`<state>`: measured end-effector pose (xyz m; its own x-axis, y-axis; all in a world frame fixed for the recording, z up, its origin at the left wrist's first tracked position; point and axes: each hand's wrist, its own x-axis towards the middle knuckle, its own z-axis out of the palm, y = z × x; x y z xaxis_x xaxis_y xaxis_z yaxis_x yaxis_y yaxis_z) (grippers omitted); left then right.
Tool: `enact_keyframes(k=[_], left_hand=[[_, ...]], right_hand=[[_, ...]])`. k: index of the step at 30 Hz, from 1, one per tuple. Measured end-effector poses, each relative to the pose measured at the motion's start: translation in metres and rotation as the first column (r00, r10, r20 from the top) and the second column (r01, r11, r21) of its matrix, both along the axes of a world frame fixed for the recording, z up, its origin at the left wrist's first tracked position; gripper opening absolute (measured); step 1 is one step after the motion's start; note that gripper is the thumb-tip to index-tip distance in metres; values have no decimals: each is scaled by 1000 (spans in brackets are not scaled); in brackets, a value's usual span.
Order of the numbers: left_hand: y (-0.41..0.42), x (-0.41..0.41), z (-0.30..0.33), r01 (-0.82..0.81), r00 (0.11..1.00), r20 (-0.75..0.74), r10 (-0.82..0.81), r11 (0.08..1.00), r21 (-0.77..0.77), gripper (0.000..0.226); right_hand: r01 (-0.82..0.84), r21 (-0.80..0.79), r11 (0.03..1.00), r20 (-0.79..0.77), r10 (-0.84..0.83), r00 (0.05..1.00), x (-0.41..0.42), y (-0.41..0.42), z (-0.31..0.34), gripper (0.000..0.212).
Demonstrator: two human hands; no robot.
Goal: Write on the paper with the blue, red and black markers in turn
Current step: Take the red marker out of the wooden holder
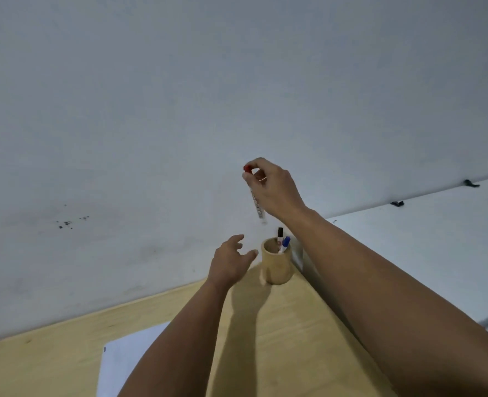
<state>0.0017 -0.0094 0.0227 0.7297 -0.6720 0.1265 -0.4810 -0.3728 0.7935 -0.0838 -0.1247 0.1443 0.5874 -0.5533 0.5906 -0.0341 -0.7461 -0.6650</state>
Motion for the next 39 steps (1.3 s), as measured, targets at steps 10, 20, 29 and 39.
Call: enact_keyframes(k=[10,20,29,39], left_hand=[[152,3,72,-253,963,8,268,920,-298,57],[275,12,84,-288,950,81,301,947,-141,63],[335,69,37,-520,842,112,528,849,-92,60],[338,121,-86,-521,732,672,118,732,439,47]], right_hand=[[-270,347,898,-157,340,927,-12,116,-4,31],[-489,407,771,-210,600,772,1,238,-35,26],[-502,34,864,-272,491,827,50,269,-86,11],[-305,844,440,166,326,931,98,230,-143,21]])
